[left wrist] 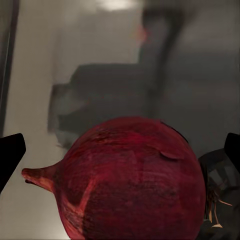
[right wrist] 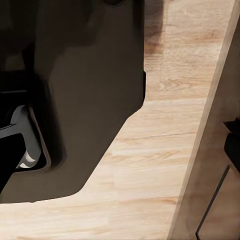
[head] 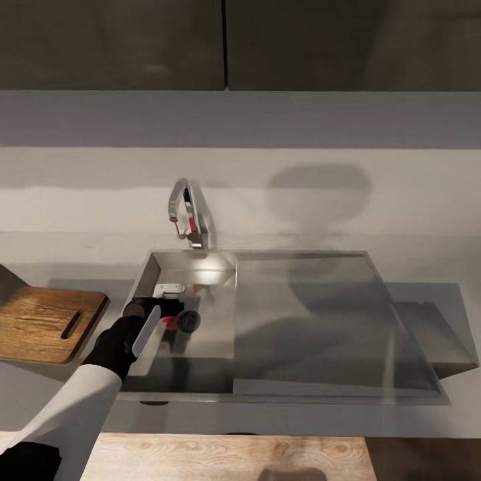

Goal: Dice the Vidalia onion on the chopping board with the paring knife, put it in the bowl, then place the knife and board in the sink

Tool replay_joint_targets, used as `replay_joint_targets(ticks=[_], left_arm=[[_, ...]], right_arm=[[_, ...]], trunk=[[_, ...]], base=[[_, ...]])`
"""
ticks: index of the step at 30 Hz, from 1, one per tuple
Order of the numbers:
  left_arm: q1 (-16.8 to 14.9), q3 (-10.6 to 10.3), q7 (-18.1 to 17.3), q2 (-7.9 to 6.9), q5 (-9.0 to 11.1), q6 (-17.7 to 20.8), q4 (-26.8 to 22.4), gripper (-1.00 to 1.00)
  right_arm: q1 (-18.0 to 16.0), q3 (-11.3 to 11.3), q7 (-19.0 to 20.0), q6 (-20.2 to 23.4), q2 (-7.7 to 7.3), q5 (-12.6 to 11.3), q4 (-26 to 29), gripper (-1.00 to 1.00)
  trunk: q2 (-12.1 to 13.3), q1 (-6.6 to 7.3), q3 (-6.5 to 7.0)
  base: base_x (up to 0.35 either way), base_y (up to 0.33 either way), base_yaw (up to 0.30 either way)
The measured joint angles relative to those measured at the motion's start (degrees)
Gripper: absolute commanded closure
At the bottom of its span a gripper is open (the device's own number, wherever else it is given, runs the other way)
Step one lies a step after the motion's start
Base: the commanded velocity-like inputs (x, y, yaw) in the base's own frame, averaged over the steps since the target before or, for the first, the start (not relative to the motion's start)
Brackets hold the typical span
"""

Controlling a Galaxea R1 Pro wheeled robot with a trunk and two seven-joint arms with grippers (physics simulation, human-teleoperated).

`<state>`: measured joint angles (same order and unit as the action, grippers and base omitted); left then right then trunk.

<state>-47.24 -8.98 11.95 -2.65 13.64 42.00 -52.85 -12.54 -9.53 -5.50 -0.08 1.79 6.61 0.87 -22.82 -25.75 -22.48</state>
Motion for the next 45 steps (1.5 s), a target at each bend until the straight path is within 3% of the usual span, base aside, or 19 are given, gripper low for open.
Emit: replay_joint_targets(ticks=[45], left_arm=[[0.0, -0.1, 0.0, -0.33, 0.0, 0.0, 0.0, -1.0]], right_arm=[[0.0, 0.0, 0.0, 0.0, 0.03, 0.0, 0.0, -1.0]], trunk=[[0.0, 0.0, 0.0]], base=[[-0.011, 0.0, 0.0]])
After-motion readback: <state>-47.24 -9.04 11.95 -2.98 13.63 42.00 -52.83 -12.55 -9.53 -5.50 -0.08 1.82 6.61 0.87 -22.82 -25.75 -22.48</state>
